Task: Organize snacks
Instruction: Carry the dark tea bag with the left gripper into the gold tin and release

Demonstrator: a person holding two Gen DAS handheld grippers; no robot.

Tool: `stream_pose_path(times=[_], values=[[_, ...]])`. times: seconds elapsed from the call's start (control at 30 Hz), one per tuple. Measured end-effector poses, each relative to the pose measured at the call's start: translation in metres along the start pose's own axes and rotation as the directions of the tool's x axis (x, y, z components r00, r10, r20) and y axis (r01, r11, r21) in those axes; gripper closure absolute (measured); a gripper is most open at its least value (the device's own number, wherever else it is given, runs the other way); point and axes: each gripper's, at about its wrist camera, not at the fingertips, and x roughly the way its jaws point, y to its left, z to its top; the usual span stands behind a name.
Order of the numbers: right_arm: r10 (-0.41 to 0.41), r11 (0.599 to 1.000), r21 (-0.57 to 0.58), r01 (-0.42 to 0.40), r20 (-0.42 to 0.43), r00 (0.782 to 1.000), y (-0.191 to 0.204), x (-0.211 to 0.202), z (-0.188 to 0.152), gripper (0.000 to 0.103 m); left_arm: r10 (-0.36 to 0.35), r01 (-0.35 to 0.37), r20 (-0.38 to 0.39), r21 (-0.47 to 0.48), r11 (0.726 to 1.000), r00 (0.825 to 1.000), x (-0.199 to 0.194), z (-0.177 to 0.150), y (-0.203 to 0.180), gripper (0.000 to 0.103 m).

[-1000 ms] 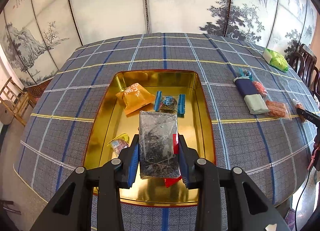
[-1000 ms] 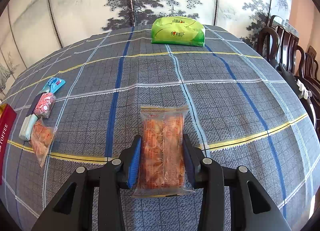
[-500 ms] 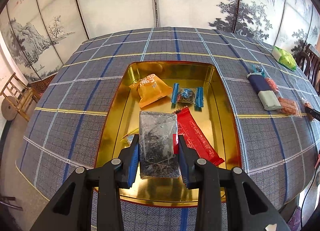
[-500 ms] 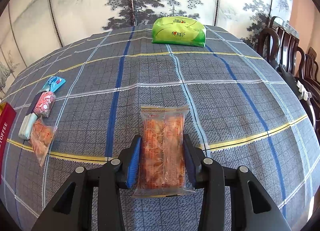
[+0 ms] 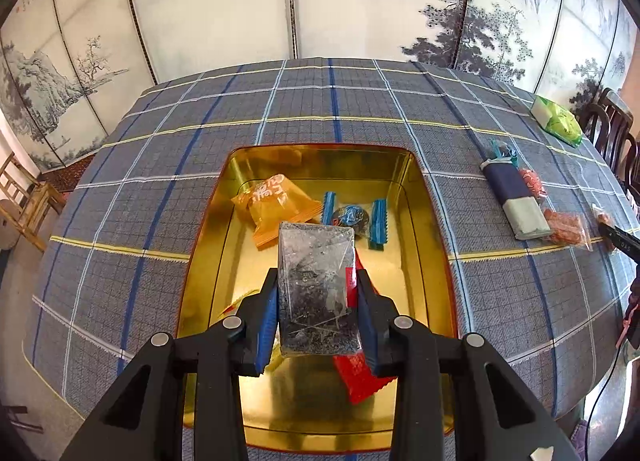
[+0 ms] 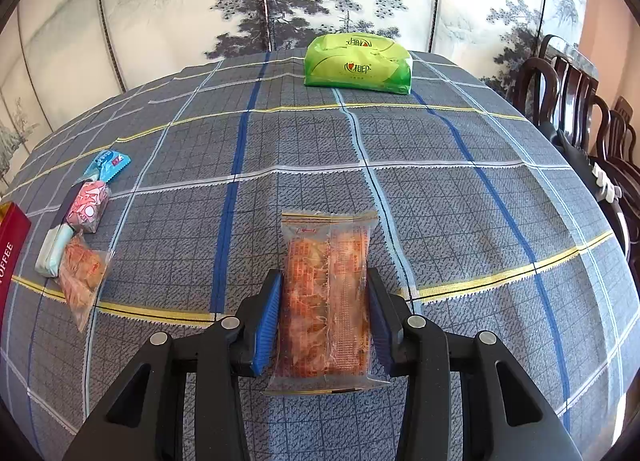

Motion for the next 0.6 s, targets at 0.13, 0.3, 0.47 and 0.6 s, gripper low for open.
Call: stream_pose_path(times=[0.13, 0.3, 0.47, 0.6], values=[[0.0, 1.0, 0.0, 0.0, 0.0, 1.0, 0.0, 0.0, 0.0, 0.061, -0.031, 0.032, -0.017, 0.004, 0.999, 0.999, 0.015, 0.019, -0.007, 0.072], [-0.001, 1.0, -0.001, 0.001, 0.0, 1.0, 0.0, 0.0, 0.0, 0.061, -0.069, 0.069, -0.042, -0.014, 0.998, 0.997, 0.036, 0.04, -0.013, 0.072], [-0.001, 1.0, -0.001, 0.001, 0.0, 1.0, 0.0, 0.0, 0.0, 0.06, -0.12, 0.117, -0.066, -0.043, 0.992, 0.991, 0.054, 0.054, -0.016, 0.072], [-0.001, 1.0, -0.001, 0.001, 0.0, 1.0, 0.001, 0.0, 0.0, 0.06, -0.116, 0.113, -0.082, -0.039, 0.993, 0.99, 0.069, 0.06, -0.02, 0.072]])
